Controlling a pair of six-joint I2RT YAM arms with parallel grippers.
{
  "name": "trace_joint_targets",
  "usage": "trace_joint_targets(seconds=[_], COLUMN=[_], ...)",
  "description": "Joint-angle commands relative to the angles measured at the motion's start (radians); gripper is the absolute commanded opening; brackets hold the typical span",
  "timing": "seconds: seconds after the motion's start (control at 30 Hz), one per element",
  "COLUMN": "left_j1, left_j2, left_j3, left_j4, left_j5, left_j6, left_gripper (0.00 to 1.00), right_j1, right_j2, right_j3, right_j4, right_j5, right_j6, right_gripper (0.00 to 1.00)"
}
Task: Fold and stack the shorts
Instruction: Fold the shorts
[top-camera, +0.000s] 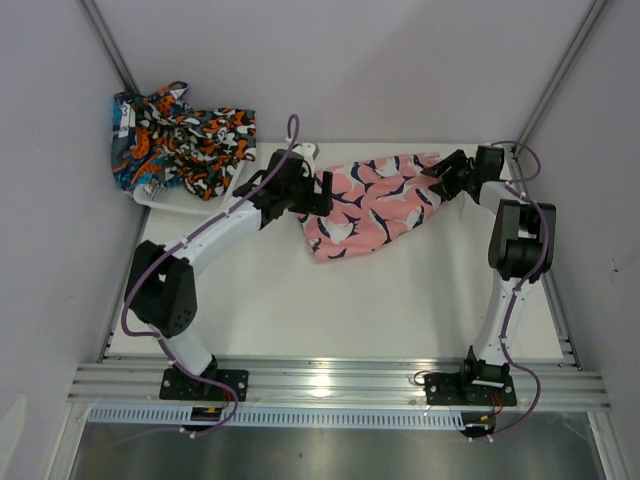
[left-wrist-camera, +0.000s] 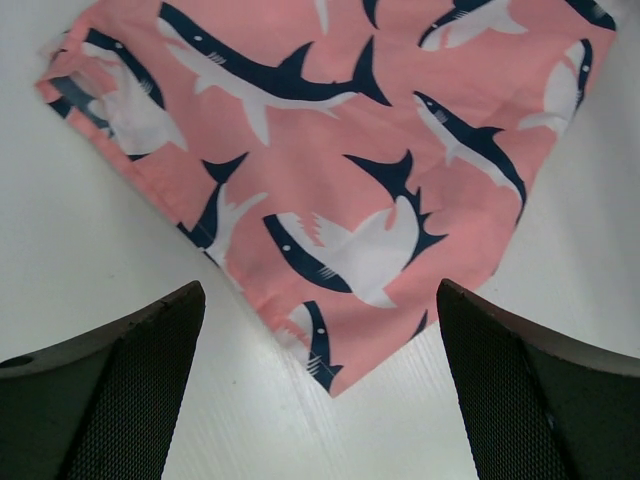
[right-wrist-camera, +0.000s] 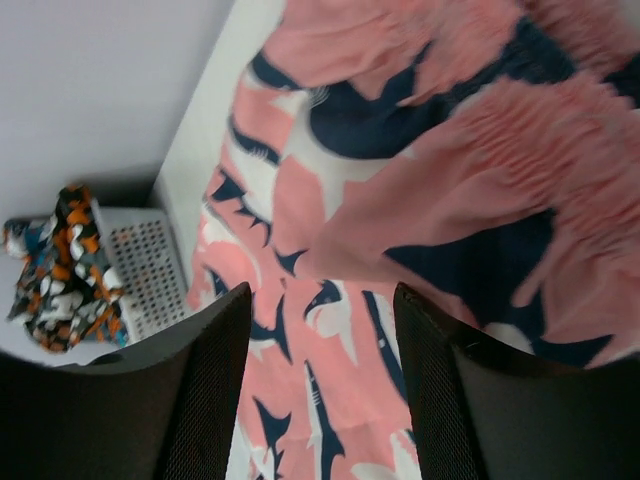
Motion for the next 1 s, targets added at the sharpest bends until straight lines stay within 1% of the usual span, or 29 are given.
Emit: trace_joint_targets(seconds=[0.0, 0.07, 0.17, 0.27, 0.3, 0.5, 0.6, 0.67, 0.7, 0.77, 0.8, 0.83, 0.9, 0.93, 0.97], left_j1=[-0.029, -0.043, -0.065, -0.086, -0.091, -0.115, -0.12, -0.123, -0.123, -0.124, -0.126, -0.126, -0.131, -0.137, -0.138], left_j2=[-0.018, -0.01, 0.007, 0.01, 0.01, 0.033, 0.028, 0.022, 0.021, 0.016, 0.016, 0.015, 0.012, 0.01, 0.005], left_j3=[0.03, 0.041, 0.07, 0.078, 0.085, 0.145, 0.153, 0.153, 0.153, 0.154, 0.156, 0.157, 0.157, 0.157, 0.156], left_j4=[0.05, 0.046, 0.032, 0.026, 0.024, -0.019, -0.027, -0.034, -0.036, -0.037, -0.039, -0.042, -0.045, -0.048, -0.05], left_j5=[0.026, 0.031, 0.029, 0.028, 0.028, 0.017, 0.008, 0.006, 0.005, 0.0, 0.003, 0.003, 0.005, 0.002, 0.002], left_j6=[-0.029, -0.03, -0.032, -0.032, -0.029, -0.023, -0.017, -0.013, -0.01, -0.009, -0.009, -0.009, -0.003, -0.001, 0.003], left_gripper=[0.99, 0.99, 0.99, 0.99, 0.99, 0.99, 0.99, 0.99, 0.99, 0.99, 0.99, 0.99, 0.99, 0.99, 0.99], right_j1=[0.016, 0.035, 0.038, 0.032, 0.035, 0.076, 0.079, 0.087, 0.095, 0.116, 0.116, 0.116, 0.116, 0.116, 0.112], right_j2=[0.024, 0.019, 0.027, 0.044, 0.047, 0.001, -0.062, -0.09, -0.128, -0.162, -0.185, -0.196, -0.237, -0.257, -0.278], right_j3=[0.066, 0.049, 0.049, 0.043, 0.044, -0.071, -0.15, -0.172, -0.2, -0.197, -0.157, -0.134, -0.105, -0.099, -0.1], right_j4=[-0.121, -0.112, -0.164, -0.234, -0.303, -0.281, -0.233, -0.237, -0.231, -0.242, -0.294, -0.314, -0.328, -0.32, -0.32], right_j5=[0.123, 0.126, 0.14, 0.16, 0.21, 0.217, 0.207, 0.2, 0.2, 0.229, 0.24, 0.243, 0.226, 0.215, 0.211], right_j6=[-0.029, -0.04, -0.017, 0.012, 0.027, 0.065, 0.076, 0.073, 0.073, 0.043, 0.024, 0.003, -0.052, -0.071, -0.086], right_gripper=[0.61, 0.62, 0.62, 0.61, 0.61, 0.64, 0.65, 0.64, 0.65, 0.69, 0.77, 0.82, 0.88, 0.95, 0.96])
